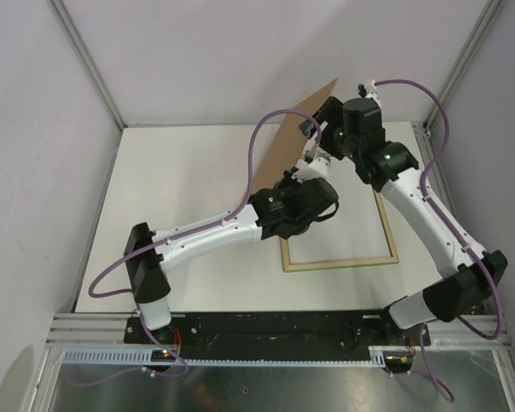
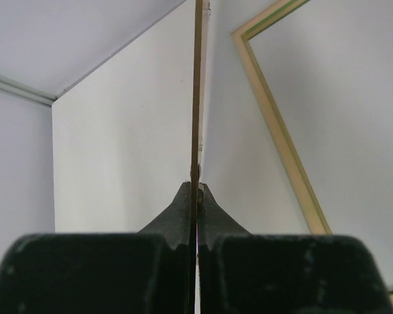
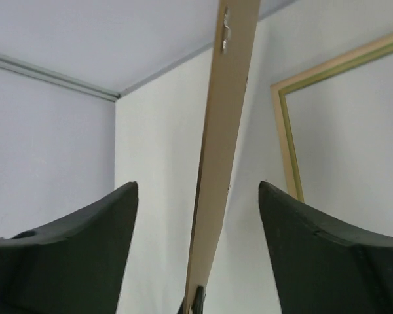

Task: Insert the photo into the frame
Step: Pass from the right arm to the left, then turn over the backboard.

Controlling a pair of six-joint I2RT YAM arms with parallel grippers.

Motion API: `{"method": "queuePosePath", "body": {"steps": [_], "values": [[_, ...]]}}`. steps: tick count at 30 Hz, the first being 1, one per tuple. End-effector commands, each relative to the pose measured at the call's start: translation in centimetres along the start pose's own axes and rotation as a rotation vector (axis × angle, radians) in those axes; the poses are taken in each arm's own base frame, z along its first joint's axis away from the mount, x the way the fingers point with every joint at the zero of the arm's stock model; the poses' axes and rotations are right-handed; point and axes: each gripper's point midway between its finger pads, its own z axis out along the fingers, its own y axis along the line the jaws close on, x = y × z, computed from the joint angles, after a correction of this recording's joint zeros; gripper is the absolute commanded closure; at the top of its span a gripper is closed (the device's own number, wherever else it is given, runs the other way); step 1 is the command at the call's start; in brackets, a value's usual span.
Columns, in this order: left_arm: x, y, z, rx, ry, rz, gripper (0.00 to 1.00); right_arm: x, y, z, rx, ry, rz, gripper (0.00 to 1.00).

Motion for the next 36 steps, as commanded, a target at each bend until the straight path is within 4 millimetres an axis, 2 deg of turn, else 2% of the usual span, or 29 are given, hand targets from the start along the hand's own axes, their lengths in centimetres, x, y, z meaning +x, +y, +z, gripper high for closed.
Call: {"method": "queuePosePath", "body": {"steps": [1,4,7,11,14,17,20,23,26,30,32,36], "values": [[-3.8,6.1,-1.3,-0.099,-0.083,-0.183,1.0,-4.7,3.2,-5.0,-0.126,-0.156,-0.029,0.18],[-3.9,7.3,-0.8,-0.108,-0.079,-0.208,1.0,-5.7,2.3,-6.5,-0.103,-0.198,-0.044,0.14],[-4.4,9.1,-0.3,-0.123,-0.078,-0.247,1.0,-5.8,-1.0,-6.9,-0.022,-0.22,-0.047,0.13],[-5.3,11.4,-0.1,-0.123,-0.09,-0.305,1.0,-5.1,-8.6,-5.5,0.148,-0.178,-0.018,0.18],[-6.2,12.4,-0.1,-0.094,-0.104,-0.351,1.0,-5.0,-15.3,-4.3,0.305,-0.144,0.012,0.35],[-6.9,12.5,-0.3,-0.043,-0.117,-0.394,1.0,-4.7,-22.1,-3.4,0.459,-0.109,0.059,0.5],[-7.4,12.4,-0.4,0.014,-0.125,-0.433,1.0,-4.3,-27.6,-3.2,0.582,-0.083,0.109,0.63],[-7.7,12.5,-0.7,0.062,-0.133,-0.468,1.0,-3.5,-32.1,-3.5,0.682,-0.071,0.156,0.67],[-8.1,12.6,-0.8,0.108,-0.139,-0.501,1.0,-2.1,-35.6,-3.7,0.757,-0.051,0.192,0.69],[-8.8,12.8,-1.4,0.161,-0.159,-0.53,1.0,0.2,-39.3,-4.1,0.835,-0.018,0.222,0.69],[-9.3,13.0,-1.8,0.183,-0.171,-0.545,1.0,1.3,-40.8,-4.3,0.856,-0.004,0.239,0.69],[-10.0,13.4,-2.5,0.226,-0.193,-0.578,1.0,3.6,-42.5,-3.6,0.872,0.055,0.264,0.69]]}}
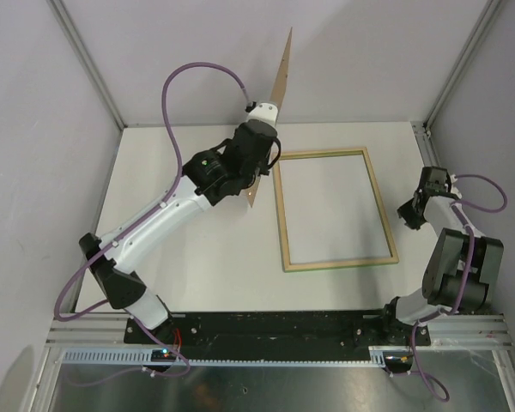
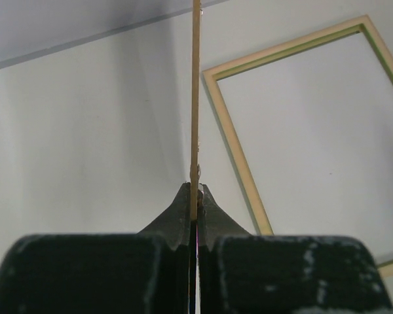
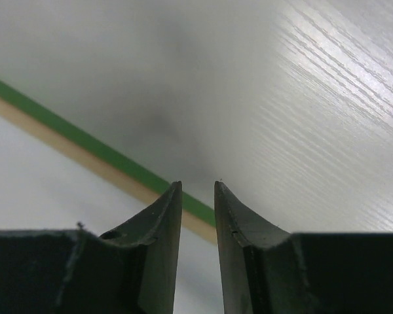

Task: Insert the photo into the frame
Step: Turn over the backboard.

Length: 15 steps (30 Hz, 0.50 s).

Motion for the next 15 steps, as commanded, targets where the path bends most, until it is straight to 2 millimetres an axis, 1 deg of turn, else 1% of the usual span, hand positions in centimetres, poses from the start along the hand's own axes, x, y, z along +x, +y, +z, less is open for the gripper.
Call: {"method": "queuePosePath", "body": {"steps": [1,3,7,10,15], "values": [[-7.3,1.2,-4.5,0.097,-0.202,-0.193,1.0,0.7,-0.2,2.1,-0.003,0.015,-0.008,0.69],[-7.6,1.2,-4.9,0.12,-0.208,-0.212,1.0,1.6,-0.2,2.8,-0.002,0.044,-0.015,0.69],[-7.9,1.3,-5.6,0.165,-0.214,-0.262,1.0,3.4,0.3,3.4,-0.008,0.083,-0.047,0.69],[-8.0,1.6,-5.9,0.194,-0.214,-0.317,1.0,5.0,1.1,3.5,-0.023,0.106,-0.079,0.69],[-7.5,2.9,-5.5,0.234,-0.202,-0.454,1.0,7.9,3.3,3.1,-0.076,0.141,-0.136,0.69]]}}
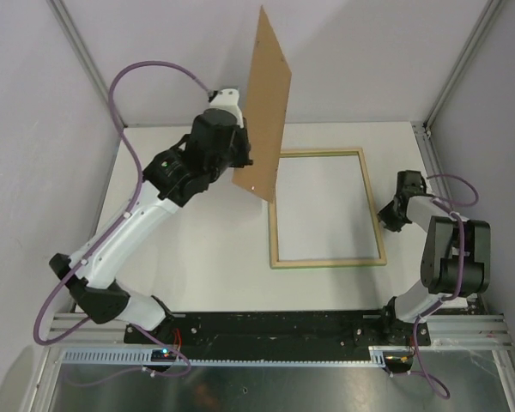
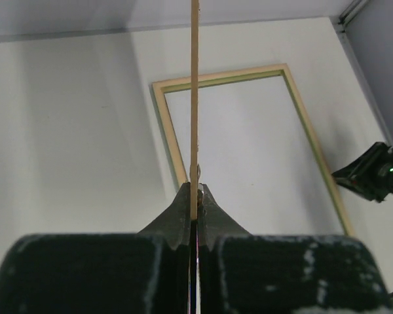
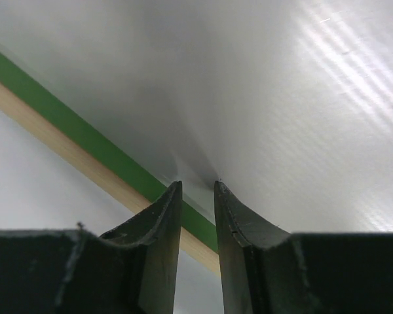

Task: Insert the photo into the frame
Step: Turn over the backboard, then move the frame body to the center of the board, then place the backboard on the frame body.

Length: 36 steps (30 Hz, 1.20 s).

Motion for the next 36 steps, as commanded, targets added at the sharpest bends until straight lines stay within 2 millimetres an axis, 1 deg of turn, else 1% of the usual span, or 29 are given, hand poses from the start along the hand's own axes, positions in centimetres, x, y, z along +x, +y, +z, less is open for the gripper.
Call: {"method": "queuePosePath", "body": {"steps": [1,5,10,13,15,19,23,25,27,31,34,35,36], "values": [[-4.5,0.5,-2.1,0.104,-0.148,-0.237,1.0,2.4,2.7,0.1,-0.065,0.029,-0.05,0.69],[-2.3,1.3,-1.0,0.155,-0.101,-0.332,1.0,4.7,4.9,-0.2,-0.109,0.054,-0.106,0.69],[0.4,1.6,0.3,0.23,-0.047,-0.415,1.0,7.6,7.1,-0.5,-0.161,0.095,-0.165,0.69],[1.7,1.6,0.8,0.273,-0.021,-0.438,1.0,8.7,7.6,-0.6,-0.176,0.113,-0.189,0.69],[2.4,1.7,0.9,0.295,-0.01,-0.454,1.0,9.0,7.8,-0.7,-0.183,0.119,-0.196,0.68],[3.7,2.1,1.2,0.331,0.019,-0.49,1.0,8.0,7.9,-1.4,-0.21,0.111,-0.19,0.67],[4.9,2.7,1.6,0.382,0.054,-0.557,1.0,6.8,8.2,-2.7,-0.265,0.109,-0.166,0.64],[5.6,3.1,2.0,0.406,0.07,-0.59,1.0,6.0,8.4,-3.2,-0.288,0.102,-0.154,0.63],[6.0,3.3,2.4,0.432,0.076,-0.614,1.0,5.6,8.4,-3.6,-0.307,0.101,-0.145,0.62],[6.4,3.1,3.2,0.497,0.097,-0.644,1.0,5.0,8.5,-3.8,-0.337,0.109,-0.133,0.6],[6.7,2.9,3.8,0.547,0.112,-0.662,1.0,5.0,8.8,-3.7,-0.355,0.119,-0.131,0.6],[7.2,2.8,4.0,0.565,0.129,-0.671,1.0,5.0,9.0,-3.7,-0.364,0.12,-0.132,0.6],[7.3,2.7,4.1,0.586,0.129,-0.681,1.0,4.6,8.8,-3.6,-0.364,0.116,-0.12,0.6]]}}
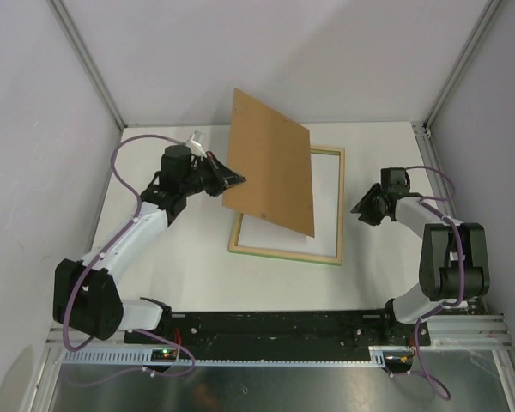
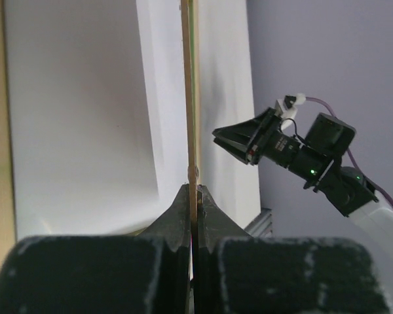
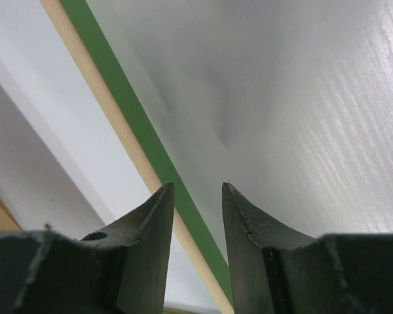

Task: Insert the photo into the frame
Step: Place the backboard on the frame body.

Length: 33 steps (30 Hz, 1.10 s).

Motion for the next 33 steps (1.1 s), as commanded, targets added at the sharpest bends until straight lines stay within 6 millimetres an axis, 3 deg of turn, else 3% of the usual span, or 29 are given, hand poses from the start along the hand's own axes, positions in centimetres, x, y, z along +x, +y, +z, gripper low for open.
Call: {"method": "queuePosePath", "body": {"steps": [1,14,33], "values": [[-1.1,-5.1,-0.3,0.283,0.002,0.028,1.0,-0.7,0.6,-0.3,-0.055,-0.004,-0.002,0.6],[1.5,-2.0,1.9,0.317,0.096,0.017,1.0,-1.1,0.7,0.5,-0.063,0.006,0.009,0.6],[3.0,1.3,4.1,0.299,0.103,-0.028,1.0,-1.0,1.1,1.1,-0.062,0.021,0.0,0.6]]}}
